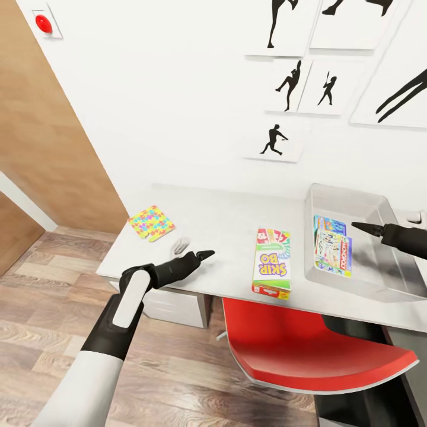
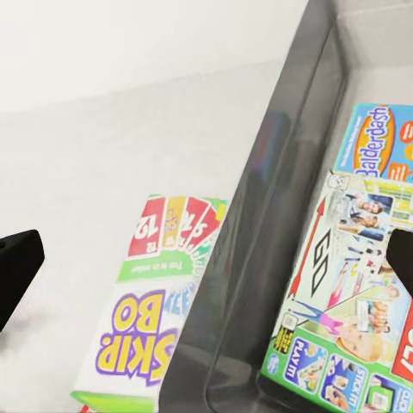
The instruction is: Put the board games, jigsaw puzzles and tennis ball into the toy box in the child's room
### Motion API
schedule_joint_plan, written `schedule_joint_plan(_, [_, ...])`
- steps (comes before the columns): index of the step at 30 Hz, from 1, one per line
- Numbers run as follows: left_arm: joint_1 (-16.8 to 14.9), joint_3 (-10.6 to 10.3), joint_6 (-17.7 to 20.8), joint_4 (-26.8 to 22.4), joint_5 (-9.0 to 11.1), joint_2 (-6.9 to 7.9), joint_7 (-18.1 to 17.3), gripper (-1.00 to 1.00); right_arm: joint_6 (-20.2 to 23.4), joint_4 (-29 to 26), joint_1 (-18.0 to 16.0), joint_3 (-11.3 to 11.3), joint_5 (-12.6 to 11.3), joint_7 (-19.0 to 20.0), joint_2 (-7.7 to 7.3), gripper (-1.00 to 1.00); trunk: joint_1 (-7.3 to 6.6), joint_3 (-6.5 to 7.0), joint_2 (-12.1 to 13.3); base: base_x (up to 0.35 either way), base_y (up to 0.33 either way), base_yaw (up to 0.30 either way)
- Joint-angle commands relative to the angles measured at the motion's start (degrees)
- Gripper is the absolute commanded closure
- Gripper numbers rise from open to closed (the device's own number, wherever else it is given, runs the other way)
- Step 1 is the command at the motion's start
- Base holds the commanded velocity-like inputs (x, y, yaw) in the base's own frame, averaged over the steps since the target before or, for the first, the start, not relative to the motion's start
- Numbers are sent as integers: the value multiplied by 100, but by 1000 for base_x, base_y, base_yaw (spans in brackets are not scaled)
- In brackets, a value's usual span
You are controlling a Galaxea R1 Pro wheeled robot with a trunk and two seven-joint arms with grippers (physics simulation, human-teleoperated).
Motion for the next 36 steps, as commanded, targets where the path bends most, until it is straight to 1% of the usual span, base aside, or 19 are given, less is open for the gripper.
schedule_joint_plan(1, [-5, 3, 23, -60, -24, -2, -33, -100, 23, -55, -14, -18, 59, 60, 103, -100, 2, -8, -8, 0, 6, 0])
schedule_joint_plan(8, [-1, 1, 23, -135, -23, 1, -41, -100, 23, -89, -26, -20, 65, 60, 194, -100, 2, -8, -8, 0, 10, 0])
schedule_joint_plan(15, [0, 1, 23, -160, -22, 4, -46, -100, 23, -96, -32, -16, 73, 60, 229, -100, 2, -8, -8, 0, 123, 0])
schedule_joint_plan(23, [2, 0, 23, -174, -22, 6, -49, -100, 23, -99, -35, -7, 100, 60, 255, -100, 2, -8, -8, 0, 239, 0])
schedule_joint_plan(36, [2, -4, 23, -178, -21, 6, -44, -100, 23, -100, -39, 0, 112, 55, 287, -100, 2, -8, -8, 0, 303, 0])
